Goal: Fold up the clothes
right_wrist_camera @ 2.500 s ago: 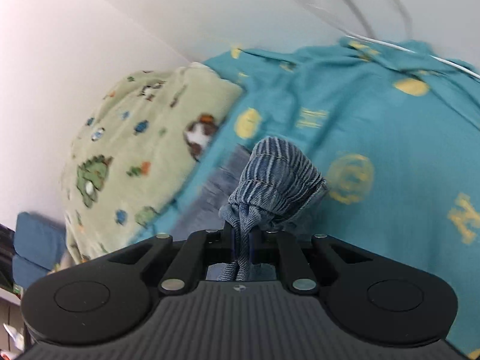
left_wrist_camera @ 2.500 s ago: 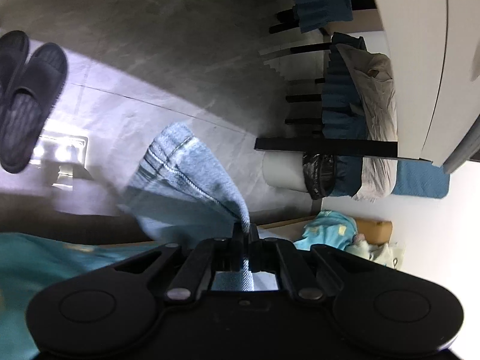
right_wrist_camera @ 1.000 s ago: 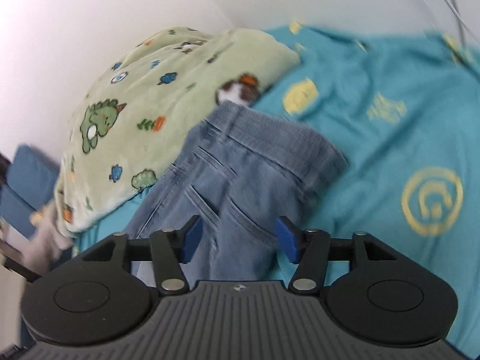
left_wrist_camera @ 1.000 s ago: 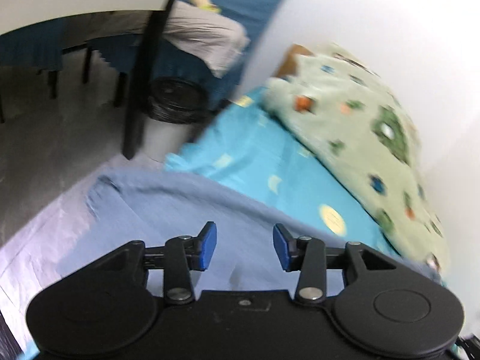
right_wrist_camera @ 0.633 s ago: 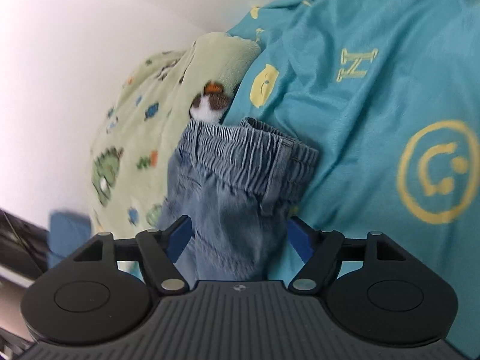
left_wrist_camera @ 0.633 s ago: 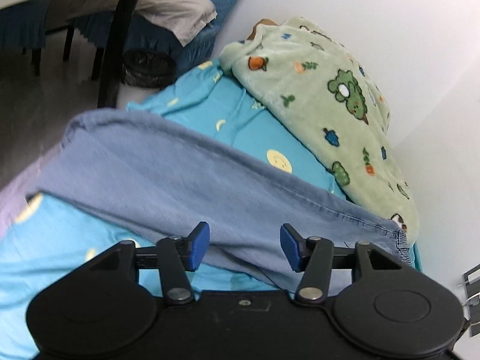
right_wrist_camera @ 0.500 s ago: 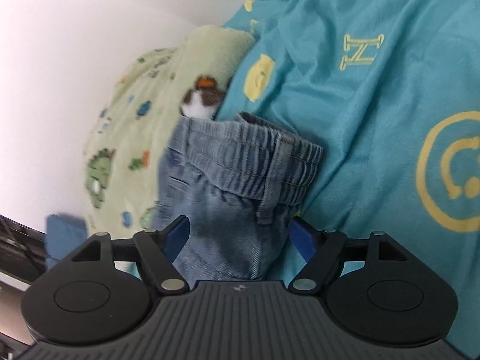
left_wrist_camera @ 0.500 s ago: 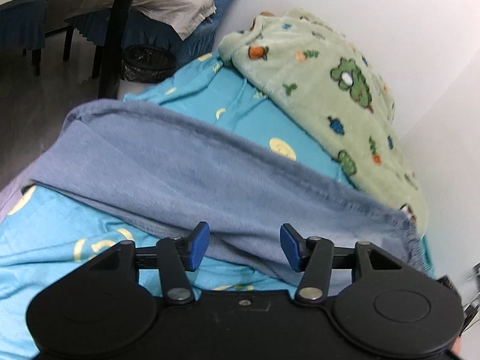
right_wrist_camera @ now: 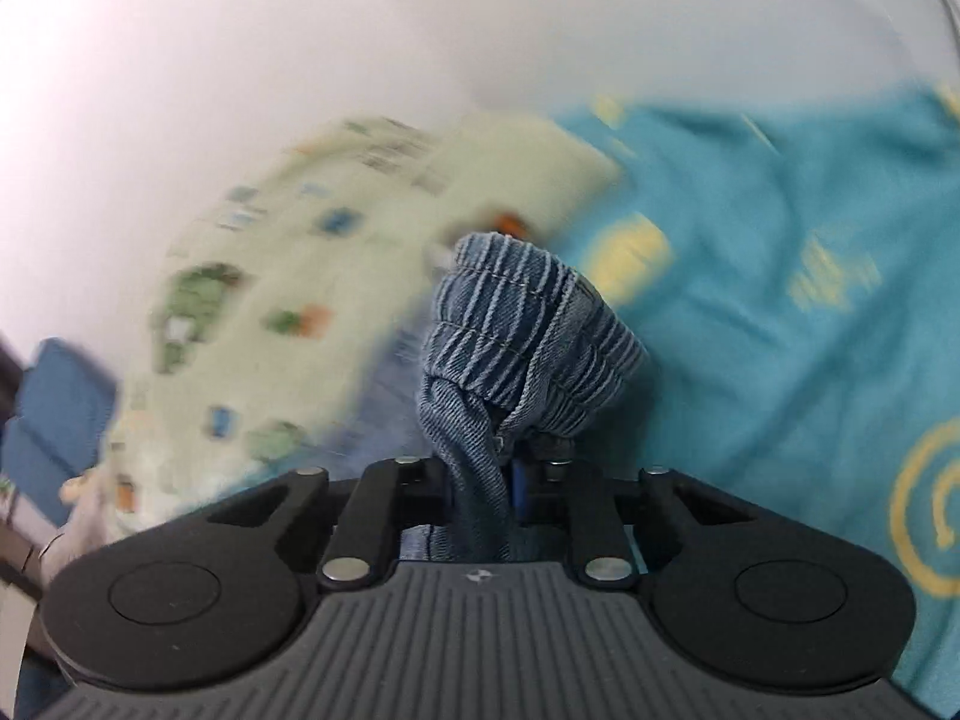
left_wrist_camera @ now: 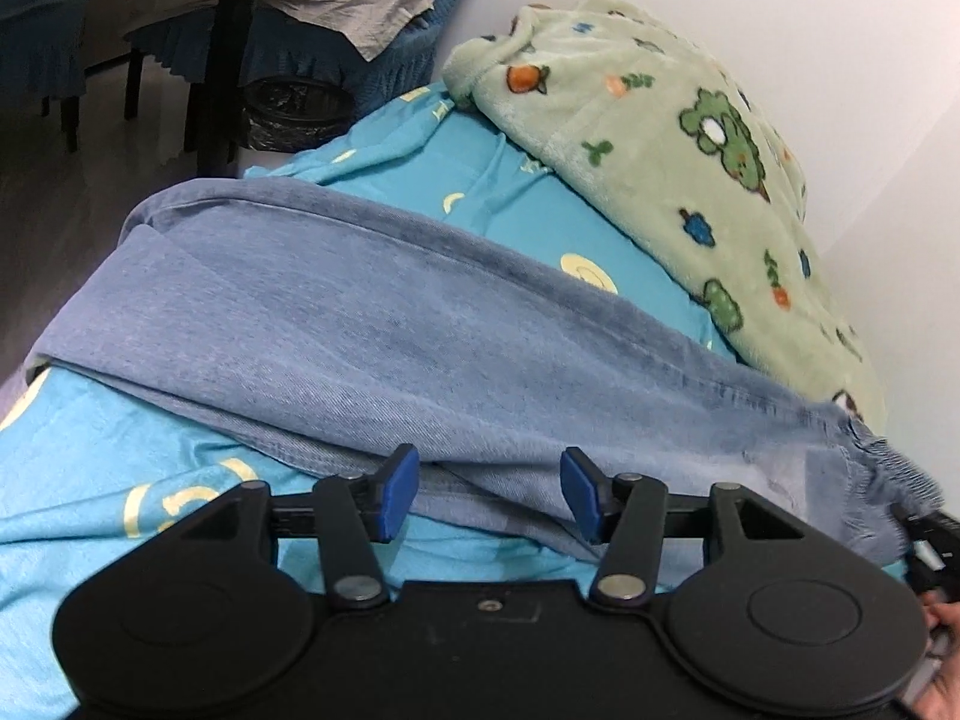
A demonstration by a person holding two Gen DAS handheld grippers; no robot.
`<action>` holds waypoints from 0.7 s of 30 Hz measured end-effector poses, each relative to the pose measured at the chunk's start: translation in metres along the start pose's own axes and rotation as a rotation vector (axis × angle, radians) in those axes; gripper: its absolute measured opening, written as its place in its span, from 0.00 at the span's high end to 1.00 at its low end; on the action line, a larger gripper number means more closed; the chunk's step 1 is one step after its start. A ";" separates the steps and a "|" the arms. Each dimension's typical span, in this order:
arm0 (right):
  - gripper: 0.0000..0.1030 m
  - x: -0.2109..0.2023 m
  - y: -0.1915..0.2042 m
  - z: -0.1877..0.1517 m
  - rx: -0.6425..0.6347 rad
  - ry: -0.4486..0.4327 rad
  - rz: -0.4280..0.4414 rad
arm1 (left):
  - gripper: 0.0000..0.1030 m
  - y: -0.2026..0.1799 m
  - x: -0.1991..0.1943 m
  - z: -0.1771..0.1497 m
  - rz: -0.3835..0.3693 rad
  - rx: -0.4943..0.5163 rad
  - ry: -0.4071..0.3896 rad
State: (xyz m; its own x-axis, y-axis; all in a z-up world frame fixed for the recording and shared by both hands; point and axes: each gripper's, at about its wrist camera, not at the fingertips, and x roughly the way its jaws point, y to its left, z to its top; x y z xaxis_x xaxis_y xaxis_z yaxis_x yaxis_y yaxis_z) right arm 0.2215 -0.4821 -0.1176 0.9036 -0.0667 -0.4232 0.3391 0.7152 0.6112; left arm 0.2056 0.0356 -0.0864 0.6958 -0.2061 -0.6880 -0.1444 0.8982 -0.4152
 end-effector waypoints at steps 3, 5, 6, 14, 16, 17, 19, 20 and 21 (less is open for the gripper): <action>0.85 -0.031 0.034 0.018 -0.028 -0.082 0.094 | 0.52 0.006 -0.005 0.003 -0.005 -0.027 -0.015; 0.86 -0.049 0.050 0.036 -0.024 -0.124 0.146 | 0.52 0.010 -0.010 0.004 -0.018 -0.045 -0.027; 0.86 -0.057 0.056 0.046 -0.023 -0.136 0.171 | 0.52 0.011 -0.013 0.005 -0.021 -0.051 -0.033; 0.86 -0.106 0.090 0.118 -0.064 -0.221 0.258 | 0.52 0.014 -0.023 0.008 -0.055 -0.080 -0.043; 0.86 -0.119 0.087 0.128 -0.094 -0.249 0.243 | 0.52 0.016 -0.024 0.008 -0.067 -0.090 -0.039; 0.86 -0.126 0.081 0.131 -0.101 -0.262 0.225 | 0.52 0.016 -0.025 0.009 -0.070 -0.095 -0.037; 0.86 -0.137 0.062 0.132 -0.108 -0.281 0.169 | 0.52 0.017 -0.026 0.010 -0.073 -0.102 -0.036; 0.86 -0.141 0.051 0.131 -0.109 -0.288 0.136 | 0.52 0.017 -0.027 0.011 -0.075 -0.105 -0.036; 0.86 -0.142 0.036 0.127 -0.107 -0.290 0.099 | 0.52 0.017 -0.027 0.012 -0.074 -0.108 -0.037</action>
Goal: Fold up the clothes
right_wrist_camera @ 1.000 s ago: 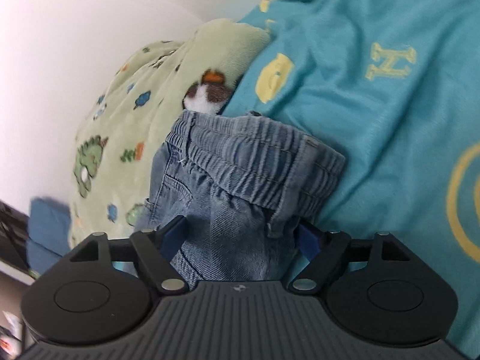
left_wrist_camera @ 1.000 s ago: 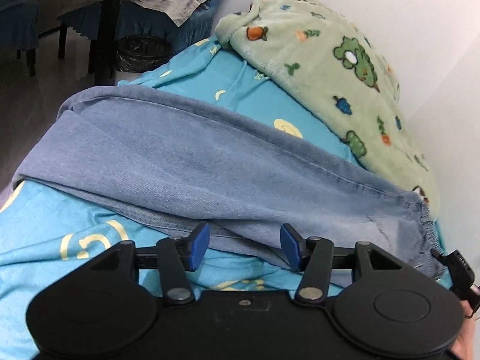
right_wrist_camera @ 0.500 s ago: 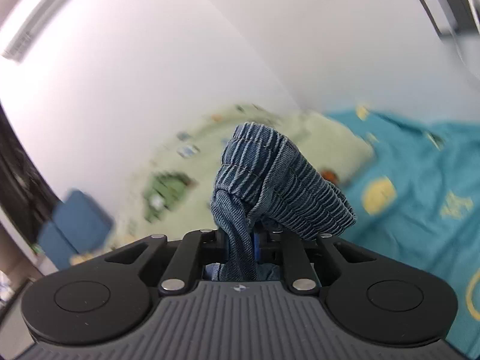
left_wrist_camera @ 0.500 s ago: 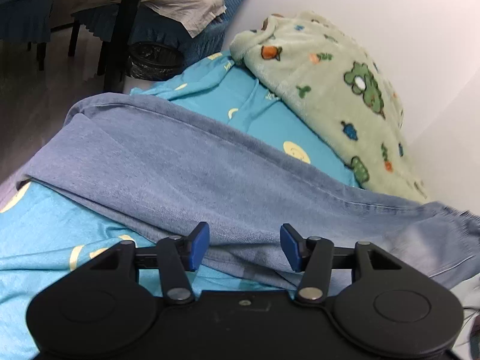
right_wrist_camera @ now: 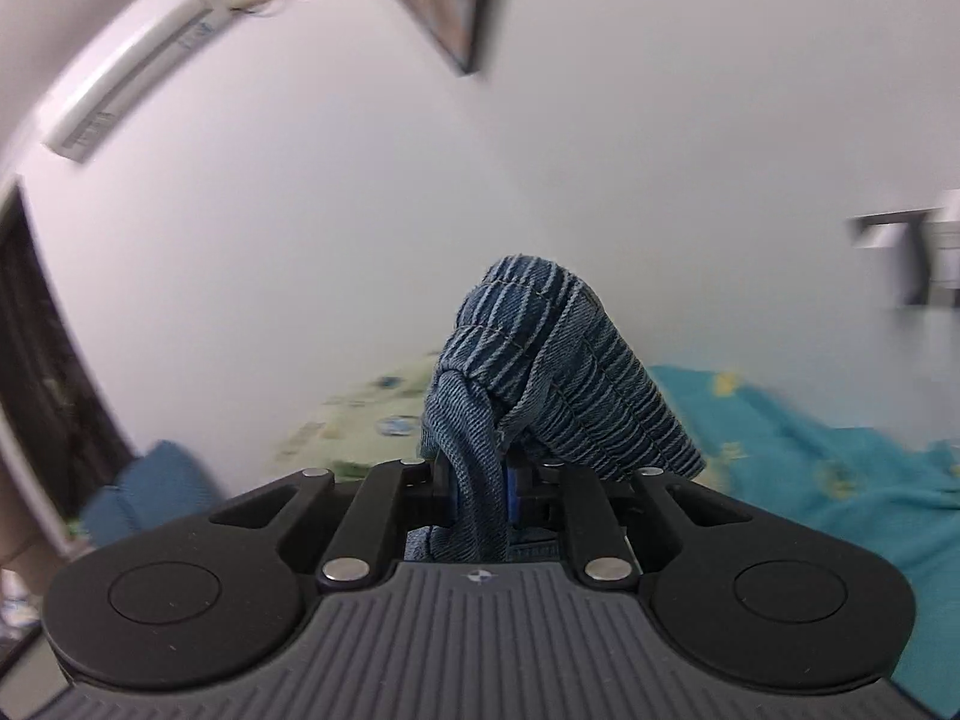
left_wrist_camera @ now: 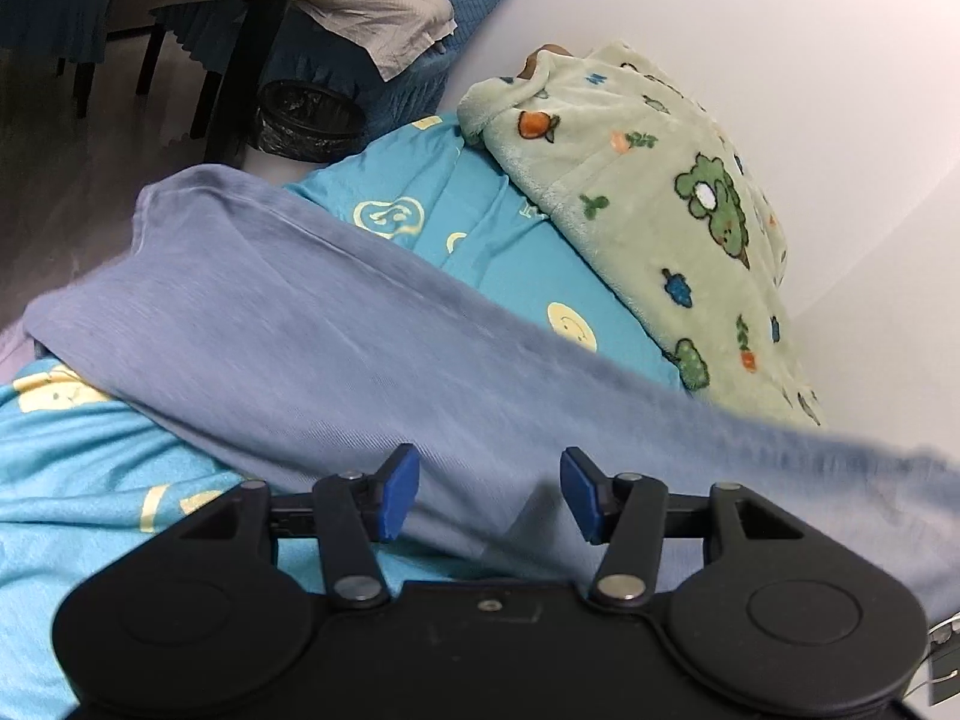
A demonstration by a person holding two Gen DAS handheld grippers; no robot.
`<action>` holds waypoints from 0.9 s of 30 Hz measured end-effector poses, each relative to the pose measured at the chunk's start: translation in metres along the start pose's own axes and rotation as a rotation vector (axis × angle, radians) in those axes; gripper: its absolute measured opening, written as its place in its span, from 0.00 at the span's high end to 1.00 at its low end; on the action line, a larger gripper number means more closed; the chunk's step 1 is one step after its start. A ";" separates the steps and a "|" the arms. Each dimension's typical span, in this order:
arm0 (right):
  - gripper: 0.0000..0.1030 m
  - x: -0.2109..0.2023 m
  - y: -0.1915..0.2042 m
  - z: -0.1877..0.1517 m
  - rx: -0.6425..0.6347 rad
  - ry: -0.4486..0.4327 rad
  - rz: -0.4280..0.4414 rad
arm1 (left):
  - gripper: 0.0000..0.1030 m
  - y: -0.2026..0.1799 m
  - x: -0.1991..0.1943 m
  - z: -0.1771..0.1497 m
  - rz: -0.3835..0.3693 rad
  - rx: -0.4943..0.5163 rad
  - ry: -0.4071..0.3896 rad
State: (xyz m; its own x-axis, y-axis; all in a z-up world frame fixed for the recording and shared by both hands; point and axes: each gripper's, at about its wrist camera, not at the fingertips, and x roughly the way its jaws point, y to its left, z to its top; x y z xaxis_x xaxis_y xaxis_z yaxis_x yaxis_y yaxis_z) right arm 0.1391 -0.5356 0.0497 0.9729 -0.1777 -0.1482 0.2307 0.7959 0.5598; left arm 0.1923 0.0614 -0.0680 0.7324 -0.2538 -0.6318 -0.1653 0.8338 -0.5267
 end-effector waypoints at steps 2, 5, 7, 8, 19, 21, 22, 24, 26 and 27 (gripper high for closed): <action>0.86 -0.005 -0.031 -0.015 -0.012 0.022 -0.088 | 0.51 0.003 -0.001 0.001 0.011 -0.008 0.002; 0.86 0.000 -0.085 -0.052 0.049 0.162 -0.240 | 0.51 0.010 0.001 0.004 0.024 -0.046 0.020; 0.86 0.007 -0.119 -0.082 0.114 0.265 -0.333 | 0.51 0.017 0.000 0.007 0.024 -0.077 0.026; 0.85 0.008 -0.132 -0.095 0.131 0.301 -0.378 | 0.51 0.020 -0.001 0.009 0.028 -0.091 0.027; 0.38 -0.021 -0.095 -0.119 0.023 0.385 -0.561 | 0.49 0.104 -0.031 0.060 -0.006 -0.362 0.083; 0.36 -0.035 -0.081 -0.125 -0.087 0.363 -0.619 | 0.49 0.135 -0.036 0.071 -0.027 -0.438 0.106; 0.36 -0.041 -0.073 -0.126 -0.113 0.354 -0.634 | 0.48 0.154 -0.038 0.076 -0.039 -0.484 0.112; 0.36 -0.053 -0.059 -0.126 -0.124 0.324 -0.606 | 0.46 0.192 -0.040 0.080 -0.067 -0.597 0.123; 0.33 -0.057 -0.047 -0.129 -0.150 0.308 -0.575 | 0.43 0.226 -0.035 0.080 -0.054 -0.663 0.130; 0.33 -0.057 -0.040 -0.131 -0.170 0.305 -0.563 | 0.42 0.243 -0.032 0.080 -0.044 -0.693 0.133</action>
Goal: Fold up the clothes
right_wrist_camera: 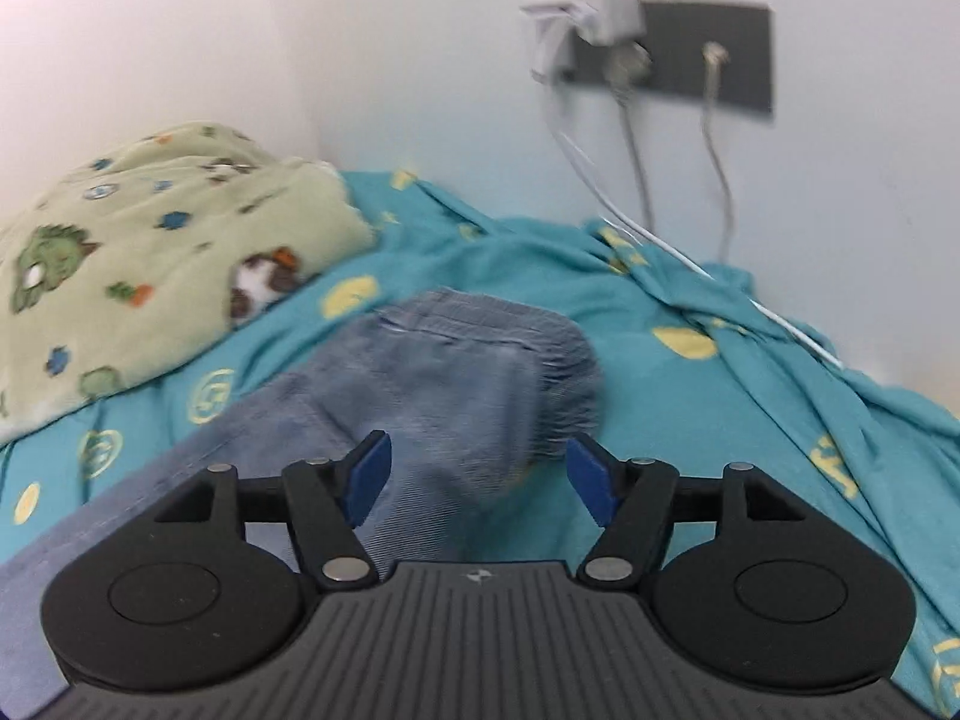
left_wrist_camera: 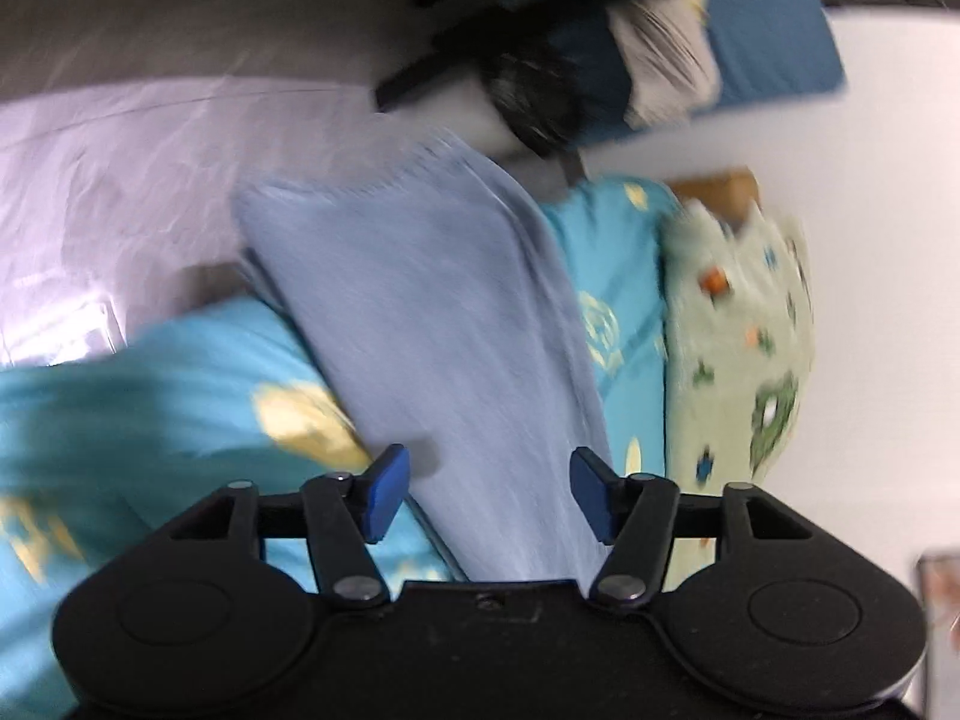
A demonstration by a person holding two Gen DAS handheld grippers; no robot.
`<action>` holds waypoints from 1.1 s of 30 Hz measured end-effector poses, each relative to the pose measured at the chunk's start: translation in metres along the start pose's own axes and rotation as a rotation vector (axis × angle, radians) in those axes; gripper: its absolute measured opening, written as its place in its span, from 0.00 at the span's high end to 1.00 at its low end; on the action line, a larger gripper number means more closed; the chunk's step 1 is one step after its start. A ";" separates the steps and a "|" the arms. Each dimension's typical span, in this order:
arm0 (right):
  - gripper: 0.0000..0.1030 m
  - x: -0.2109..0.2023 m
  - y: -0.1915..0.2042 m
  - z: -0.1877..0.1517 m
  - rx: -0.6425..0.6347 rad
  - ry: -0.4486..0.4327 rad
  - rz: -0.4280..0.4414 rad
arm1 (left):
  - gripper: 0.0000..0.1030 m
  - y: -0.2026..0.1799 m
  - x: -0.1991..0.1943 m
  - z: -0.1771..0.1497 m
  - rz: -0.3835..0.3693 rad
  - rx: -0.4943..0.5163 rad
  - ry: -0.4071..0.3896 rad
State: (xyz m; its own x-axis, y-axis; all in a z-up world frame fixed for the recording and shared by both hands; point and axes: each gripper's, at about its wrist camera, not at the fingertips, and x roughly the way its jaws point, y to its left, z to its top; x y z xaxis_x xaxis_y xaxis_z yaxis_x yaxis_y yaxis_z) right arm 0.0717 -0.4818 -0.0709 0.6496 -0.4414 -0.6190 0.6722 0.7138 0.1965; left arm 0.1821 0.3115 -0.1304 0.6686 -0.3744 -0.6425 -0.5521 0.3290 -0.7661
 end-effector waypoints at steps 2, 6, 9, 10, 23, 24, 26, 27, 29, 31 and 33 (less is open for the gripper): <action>0.32 0.001 0.012 -0.003 -0.038 0.004 0.011 | 0.42 0.026 0.003 0.022 0.016 -0.060 -0.002; 0.32 0.012 0.036 -0.011 -0.105 0.041 0.027 | 0.42 0.061 0.029 0.048 0.017 -0.147 0.021; 0.32 0.020 0.054 -0.018 -0.144 0.067 0.031 | 0.41 0.074 0.047 0.061 -0.024 -0.200 0.015; 0.32 0.022 0.059 -0.020 -0.151 0.076 0.034 | 0.41 0.075 0.053 0.064 -0.036 -0.206 0.018; 0.32 0.028 0.109 -0.043 -0.206 0.116 0.084 | 0.64 0.067 0.098 0.082 -0.053 -0.176 -0.024; 0.32 0.027 0.109 -0.043 -0.207 0.114 0.085 | 0.79 0.064 0.098 0.082 -0.055 -0.162 -0.034; 0.32 0.026 0.108 -0.042 -0.190 0.116 0.091 | 0.83 0.053 0.094 0.081 -0.044 -0.114 -0.063; 0.32 0.025 0.107 -0.042 -0.181 0.117 0.094 | 0.83 0.043 0.089 0.079 -0.018 -0.068 -0.085; 0.32 0.024 0.104 -0.041 -0.162 0.118 0.101 | 0.84 0.022 0.076 0.074 0.017 0.027 -0.135; 0.32 0.022 0.101 -0.039 -0.142 0.110 0.108 | 0.84 -0.002 0.059 0.067 0.027 0.096 -0.188; 0.32 0.019 0.098 -0.038 -0.122 0.102 0.117 | 0.84 -0.032 0.041 0.057 0.029 0.181 -0.239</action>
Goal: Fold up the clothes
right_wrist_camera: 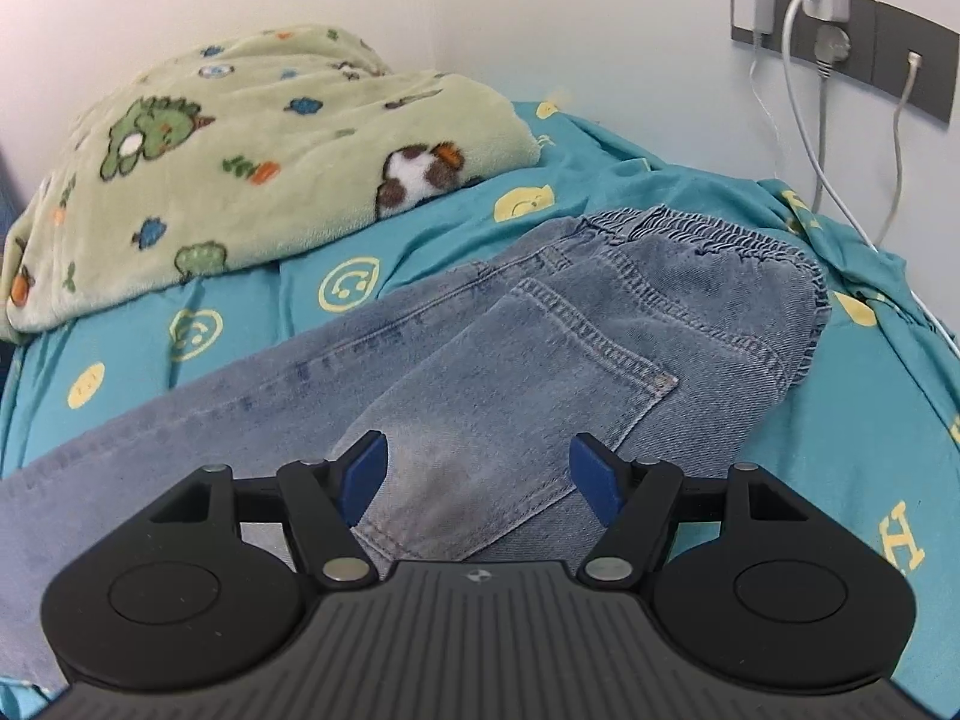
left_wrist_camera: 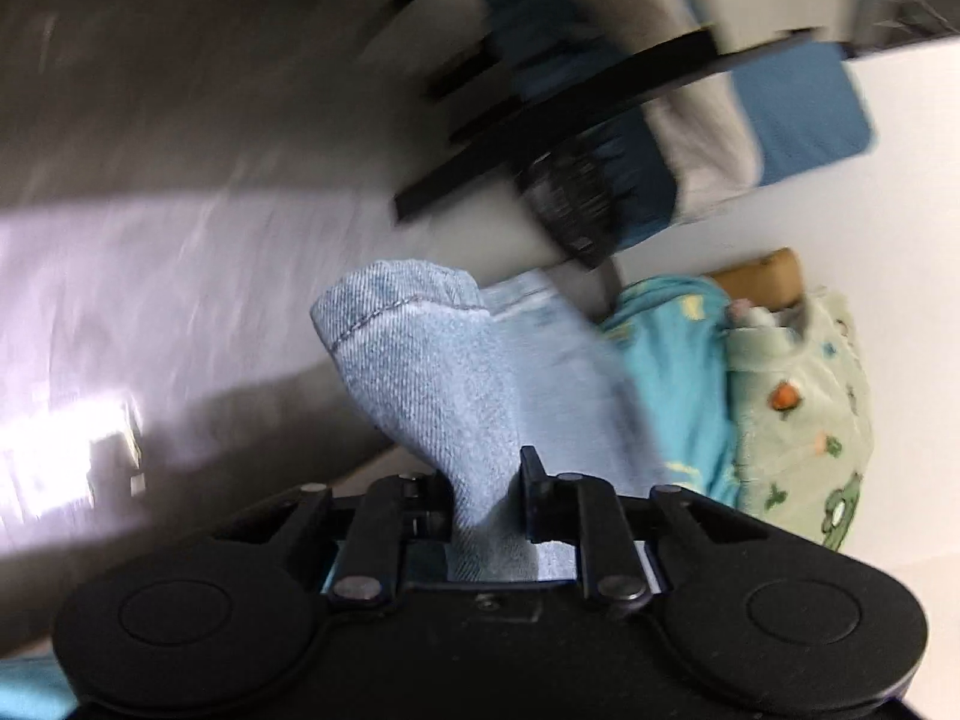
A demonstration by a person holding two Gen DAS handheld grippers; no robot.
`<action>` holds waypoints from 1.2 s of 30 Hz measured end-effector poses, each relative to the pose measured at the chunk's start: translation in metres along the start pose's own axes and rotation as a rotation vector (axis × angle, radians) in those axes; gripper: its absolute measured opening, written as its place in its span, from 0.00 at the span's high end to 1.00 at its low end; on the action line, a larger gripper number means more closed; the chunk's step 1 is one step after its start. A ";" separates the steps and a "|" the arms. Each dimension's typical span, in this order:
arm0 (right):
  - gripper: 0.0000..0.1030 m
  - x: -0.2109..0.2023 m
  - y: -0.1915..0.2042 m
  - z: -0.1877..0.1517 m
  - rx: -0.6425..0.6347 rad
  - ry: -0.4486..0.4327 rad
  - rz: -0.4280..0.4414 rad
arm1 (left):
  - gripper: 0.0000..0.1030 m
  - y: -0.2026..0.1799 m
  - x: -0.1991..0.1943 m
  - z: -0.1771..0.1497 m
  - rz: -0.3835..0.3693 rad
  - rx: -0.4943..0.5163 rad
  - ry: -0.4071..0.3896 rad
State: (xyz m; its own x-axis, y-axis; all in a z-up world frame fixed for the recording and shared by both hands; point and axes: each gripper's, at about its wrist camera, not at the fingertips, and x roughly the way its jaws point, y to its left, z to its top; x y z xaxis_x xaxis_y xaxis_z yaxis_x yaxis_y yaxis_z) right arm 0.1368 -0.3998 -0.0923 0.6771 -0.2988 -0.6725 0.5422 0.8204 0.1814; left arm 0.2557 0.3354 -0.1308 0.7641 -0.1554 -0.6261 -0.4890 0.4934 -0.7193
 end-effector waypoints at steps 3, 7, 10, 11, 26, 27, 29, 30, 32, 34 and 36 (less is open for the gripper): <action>0.32 -0.004 -0.005 0.002 0.027 -0.017 0.017 | 0.84 -0.060 -0.030 -0.011 0.005 0.195 -0.078; 0.32 -0.004 -0.011 0.005 0.061 -0.017 0.055 | 0.84 -0.141 -0.063 -0.046 -0.007 0.422 -0.172; 0.32 -0.004 -0.017 0.008 0.091 -0.024 0.078 | 0.88 -0.197 -0.083 -0.088 -0.039 0.570 -0.229; 0.32 -0.005 -0.019 0.010 0.101 -0.029 0.089 | 0.90 -0.214 -0.088 -0.106 -0.056 0.619 -0.245; 0.32 0.004 -0.056 0.018 0.251 -0.012 0.145 | 0.95 -0.270 -0.037 -0.418 -0.201 1.133 -0.092; 0.32 0.006 -0.057 0.019 0.252 -0.008 0.149 | 0.95 -0.263 -0.028 -0.432 -0.189 1.149 -0.059; 0.32 0.011 -0.057 0.018 0.252 0.008 0.160 | 0.94 -0.251 -0.009 -0.456 -0.155 1.181 0.004; 0.32 0.013 -0.058 0.017 0.250 0.014 0.172 | 0.94 -0.246 -0.002 -0.466 -0.140 1.205 0.019; 0.32 0.017 -0.055 0.016 0.238 0.026 0.198 | 0.94 -0.236 0.001 -0.480 -0.130 1.259 0.026; 0.32 0.021 -0.051 0.015 0.222 0.046 0.240 | 0.93 -0.233 -0.001 -0.480 -0.137 1.290 0.045; 0.32 0.024 -0.046 0.013 0.221 0.057 0.303 | 0.89 -0.231 -0.005 -0.469 -0.152 1.302 0.080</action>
State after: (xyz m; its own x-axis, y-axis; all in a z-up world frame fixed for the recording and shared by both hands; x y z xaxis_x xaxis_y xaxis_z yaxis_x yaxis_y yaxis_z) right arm 0.1352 -0.4509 -0.1075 0.7978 -0.0255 -0.6024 0.4200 0.7404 0.5248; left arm 0.1669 -0.1793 -0.1027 0.7260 -0.3099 -0.6140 0.3953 0.9185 0.0038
